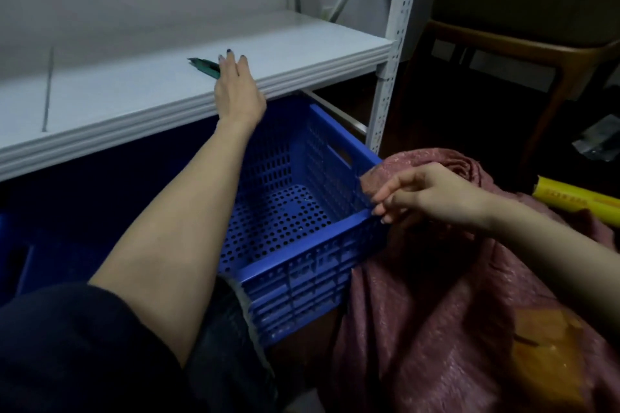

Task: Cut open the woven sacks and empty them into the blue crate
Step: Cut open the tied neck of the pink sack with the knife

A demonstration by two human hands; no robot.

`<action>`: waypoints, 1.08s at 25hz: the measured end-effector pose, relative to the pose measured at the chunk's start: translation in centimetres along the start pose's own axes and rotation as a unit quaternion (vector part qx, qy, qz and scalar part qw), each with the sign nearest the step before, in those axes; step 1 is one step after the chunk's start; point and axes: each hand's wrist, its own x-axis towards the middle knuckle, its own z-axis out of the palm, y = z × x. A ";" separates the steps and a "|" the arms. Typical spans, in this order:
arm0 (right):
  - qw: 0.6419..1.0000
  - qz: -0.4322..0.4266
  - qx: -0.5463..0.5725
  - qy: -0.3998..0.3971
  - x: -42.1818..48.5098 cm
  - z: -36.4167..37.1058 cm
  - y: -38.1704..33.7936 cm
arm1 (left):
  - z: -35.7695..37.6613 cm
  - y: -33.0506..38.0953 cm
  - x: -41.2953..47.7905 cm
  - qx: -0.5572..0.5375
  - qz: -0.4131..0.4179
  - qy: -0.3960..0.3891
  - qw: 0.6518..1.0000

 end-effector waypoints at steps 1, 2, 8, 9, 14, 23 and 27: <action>1.000 0.008 -0.007 -0.013 -0.3 -0.1 0.5 | 0.7 0.0 0.0 0.026 0.002 0.002 1.000; 1.000 0.013 -0.004 -0.013 -0.5 -0.3 0.9 | 1.4 -0.2 0.2 0.045 0.010 0.009 0.999; 0.999 0.016 0.028 0.012 -1.6 -1.7 1.8 | 1.0 -2.9 1.6 0.032 0.007 0.120 0.992; 0.999 0.013 0.033 0.011 -1.7 -1.7 1.8 | 0.8 -3.2 1.5 0.015 0.002 0.127 0.992; 0.998 0.005 0.063 0.018 -2.6 -1.5 0.9 | -2.9 -1.2 0.6 -0.013 0.064 0.138 0.988; 0.895 0.001 0.436 0.094 -7.3 -2.5 -1.8 | -7.7 15.4 -12.6 -0.110 0.471 0.162 0.860; 0.801 -0.029 0.585 0.126 -10.2 -5.5 -1.3 | -7.5 21.5 -21.5 -0.226 0.602 0.103 0.759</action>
